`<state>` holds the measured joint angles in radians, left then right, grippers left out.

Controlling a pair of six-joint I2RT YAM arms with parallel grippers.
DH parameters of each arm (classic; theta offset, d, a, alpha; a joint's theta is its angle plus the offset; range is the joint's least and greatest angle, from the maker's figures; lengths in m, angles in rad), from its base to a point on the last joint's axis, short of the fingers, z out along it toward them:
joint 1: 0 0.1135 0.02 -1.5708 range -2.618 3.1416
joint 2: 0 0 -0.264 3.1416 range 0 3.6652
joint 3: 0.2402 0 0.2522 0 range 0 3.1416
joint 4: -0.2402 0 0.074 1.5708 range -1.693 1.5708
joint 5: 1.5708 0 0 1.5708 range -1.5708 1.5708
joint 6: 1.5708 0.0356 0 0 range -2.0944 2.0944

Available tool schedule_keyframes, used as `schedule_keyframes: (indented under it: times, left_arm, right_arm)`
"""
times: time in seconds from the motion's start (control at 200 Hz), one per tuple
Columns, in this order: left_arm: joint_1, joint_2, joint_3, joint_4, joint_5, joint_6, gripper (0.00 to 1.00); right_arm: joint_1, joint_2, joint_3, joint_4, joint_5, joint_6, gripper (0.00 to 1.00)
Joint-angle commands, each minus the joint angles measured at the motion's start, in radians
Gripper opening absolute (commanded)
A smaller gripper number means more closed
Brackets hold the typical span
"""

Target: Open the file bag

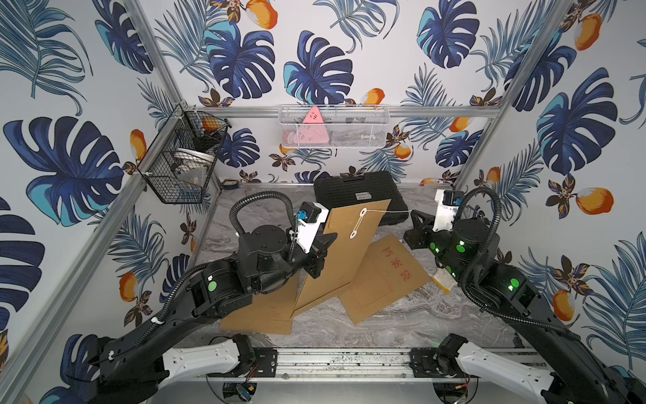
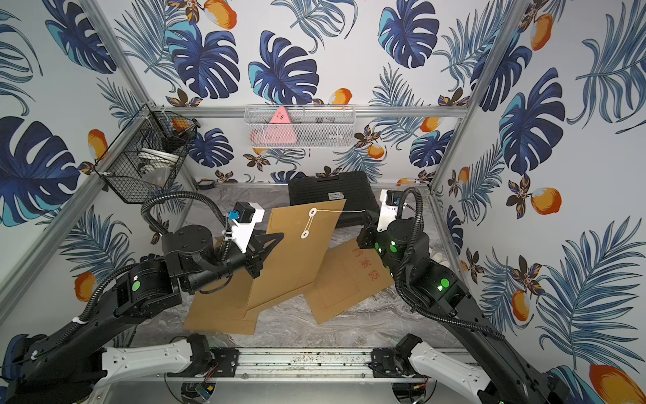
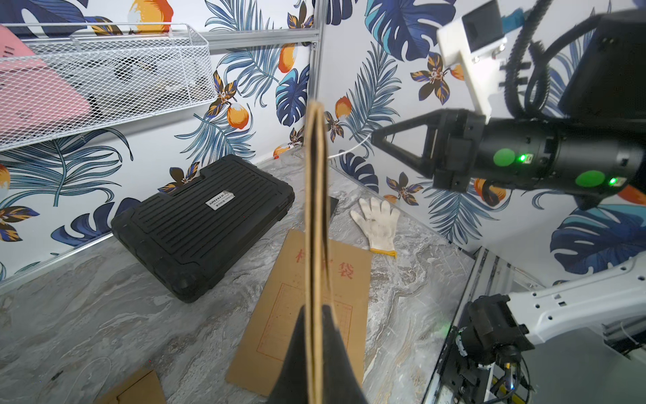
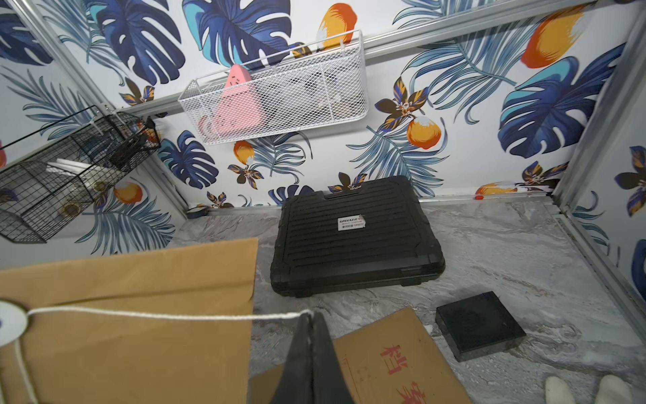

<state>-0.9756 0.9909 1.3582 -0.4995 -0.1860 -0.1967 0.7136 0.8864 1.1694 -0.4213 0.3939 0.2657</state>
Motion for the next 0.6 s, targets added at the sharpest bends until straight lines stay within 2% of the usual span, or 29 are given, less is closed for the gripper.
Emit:
schedule_keyframes:
  times: [0.0, 0.13, 0.275, 0.59]
  left_arm:
    - [0.0, -0.007, -0.013, 0.125, -0.016, -0.094, 0.0]
    - [0.0, -0.018, -0.056, 0.226, -0.046, -0.171, 0.0]
    - [0.001, -0.001, -0.065, 0.285, -0.105, -0.226, 0.0]
    - [0.002, 0.051, -0.014, 0.311, -0.156, -0.227, 0.0]
  right_arm:
    - [0.001, -0.011, -0.017, 0.089, -0.156, -0.043, 0.0]
    - [0.001, -0.003, -0.016, 0.104, -0.26, -0.062, 0.0]
    - [0.001, 0.005, -0.011, 0.093, -0.312, -0.085, 0.0]
    - [0.001, 0.001, -0.03, 0.016, -0.333, -0.119, 0.0]
